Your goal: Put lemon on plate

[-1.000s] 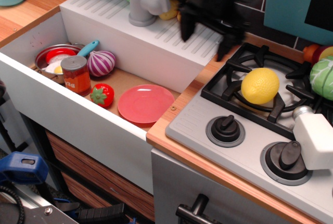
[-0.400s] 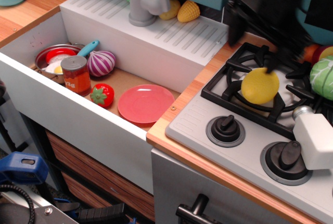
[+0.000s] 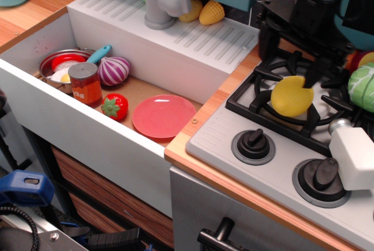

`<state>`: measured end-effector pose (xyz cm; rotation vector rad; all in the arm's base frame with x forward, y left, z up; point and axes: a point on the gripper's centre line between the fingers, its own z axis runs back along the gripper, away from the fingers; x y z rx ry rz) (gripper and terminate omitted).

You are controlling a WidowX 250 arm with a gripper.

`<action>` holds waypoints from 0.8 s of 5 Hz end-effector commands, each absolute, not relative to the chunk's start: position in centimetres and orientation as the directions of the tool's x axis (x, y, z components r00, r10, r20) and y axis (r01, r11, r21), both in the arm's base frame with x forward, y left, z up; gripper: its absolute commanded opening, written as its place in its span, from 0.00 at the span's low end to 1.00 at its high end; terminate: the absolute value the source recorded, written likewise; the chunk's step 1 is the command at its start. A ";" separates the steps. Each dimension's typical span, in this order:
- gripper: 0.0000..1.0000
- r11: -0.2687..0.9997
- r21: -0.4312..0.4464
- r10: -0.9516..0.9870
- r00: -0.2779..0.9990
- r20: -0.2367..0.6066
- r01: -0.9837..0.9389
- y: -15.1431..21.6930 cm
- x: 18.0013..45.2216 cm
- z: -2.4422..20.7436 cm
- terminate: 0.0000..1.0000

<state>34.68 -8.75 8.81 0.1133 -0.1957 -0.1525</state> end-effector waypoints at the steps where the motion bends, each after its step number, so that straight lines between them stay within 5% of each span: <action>1: 1.00 0.981 0.105 -0.185 0.954 0.234 0.164 -8.8 35.7 9.4 0.00; 4: 1.00 0.983 0.076 -0.183 0.952 0.244 0.170 -8.9 35.6 6.8 0.00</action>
